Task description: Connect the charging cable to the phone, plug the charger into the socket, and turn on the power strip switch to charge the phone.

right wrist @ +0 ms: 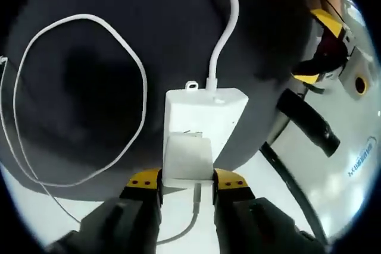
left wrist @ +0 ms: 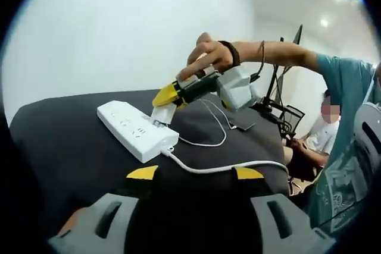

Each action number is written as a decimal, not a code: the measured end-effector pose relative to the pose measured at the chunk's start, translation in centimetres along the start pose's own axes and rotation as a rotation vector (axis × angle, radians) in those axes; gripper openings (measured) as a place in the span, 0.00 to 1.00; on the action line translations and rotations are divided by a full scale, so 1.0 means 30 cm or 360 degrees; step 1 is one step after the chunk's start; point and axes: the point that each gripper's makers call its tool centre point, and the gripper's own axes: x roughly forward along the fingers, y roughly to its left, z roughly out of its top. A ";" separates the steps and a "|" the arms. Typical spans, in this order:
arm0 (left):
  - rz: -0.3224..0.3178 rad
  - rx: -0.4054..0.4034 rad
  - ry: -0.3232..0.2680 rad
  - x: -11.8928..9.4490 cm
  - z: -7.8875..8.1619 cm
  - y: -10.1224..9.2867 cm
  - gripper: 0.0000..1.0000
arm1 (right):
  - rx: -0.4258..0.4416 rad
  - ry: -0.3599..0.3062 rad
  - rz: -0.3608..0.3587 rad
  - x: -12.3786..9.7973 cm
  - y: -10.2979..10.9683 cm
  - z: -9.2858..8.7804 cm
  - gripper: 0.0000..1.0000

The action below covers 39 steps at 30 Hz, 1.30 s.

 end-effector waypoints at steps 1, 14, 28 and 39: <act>-0.0001 -0.0002 -0.0004 -0.001 0.001 0.001 0.43 | -0.0021 0.0003 0.0014 -0.001 -0.002 0.001 0.30; -0.0007 -0.0037 -0.0045 0.003 0.012 -0.004 0.41 | 0.0120 0.0044 0.0098 0.001 0.028 0.029 0.31; 0.0001 -0.0066 -0.0099 -0.008 0.033 0.000 0.39 | 0.0271 0.0122 0.0138 -0.077 0.033 -0.009 0.29; -0.0012 -0.0061 -0.0124 -0.011 0.044 -0.013 0.38 | 0.0156 0.0312 0.0048 -0.067 -0.016 0.013 0.04</act>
